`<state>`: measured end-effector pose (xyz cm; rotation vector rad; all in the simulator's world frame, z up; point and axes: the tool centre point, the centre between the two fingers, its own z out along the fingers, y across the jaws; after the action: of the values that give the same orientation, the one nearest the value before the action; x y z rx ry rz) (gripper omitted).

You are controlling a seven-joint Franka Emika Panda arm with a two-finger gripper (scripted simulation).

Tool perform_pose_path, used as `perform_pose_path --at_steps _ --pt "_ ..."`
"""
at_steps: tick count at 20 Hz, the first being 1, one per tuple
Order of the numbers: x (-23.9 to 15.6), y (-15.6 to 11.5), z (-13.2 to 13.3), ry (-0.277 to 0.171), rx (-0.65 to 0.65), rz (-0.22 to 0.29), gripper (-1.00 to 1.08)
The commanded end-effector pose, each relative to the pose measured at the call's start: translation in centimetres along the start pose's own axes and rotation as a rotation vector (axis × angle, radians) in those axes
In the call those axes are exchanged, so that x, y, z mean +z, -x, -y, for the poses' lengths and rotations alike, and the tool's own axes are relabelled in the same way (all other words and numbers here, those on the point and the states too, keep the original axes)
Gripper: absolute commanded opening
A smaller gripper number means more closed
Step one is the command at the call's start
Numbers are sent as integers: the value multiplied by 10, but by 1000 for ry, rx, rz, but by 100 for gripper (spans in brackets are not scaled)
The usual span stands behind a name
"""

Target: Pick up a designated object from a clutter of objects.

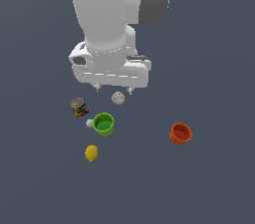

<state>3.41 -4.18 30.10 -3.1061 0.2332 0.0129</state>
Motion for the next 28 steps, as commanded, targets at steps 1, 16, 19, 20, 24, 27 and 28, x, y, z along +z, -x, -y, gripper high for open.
perform_pose_path --at_steps 1,16,19,20,24,27,28 --pt "12 -13 -5 -2 38 0 100" --pt "124 -96 -56 2 327 -7 100" --pt "149 -108 -68 7 381 -9 100" --pt "157 -111 -71 8 397 -10 100" --pt "184 -121 -83 14 450 -13 100" --pt "199 -125 -89 18 479 -14 100" --pt "203 -126 -91 19 487 -15 100"
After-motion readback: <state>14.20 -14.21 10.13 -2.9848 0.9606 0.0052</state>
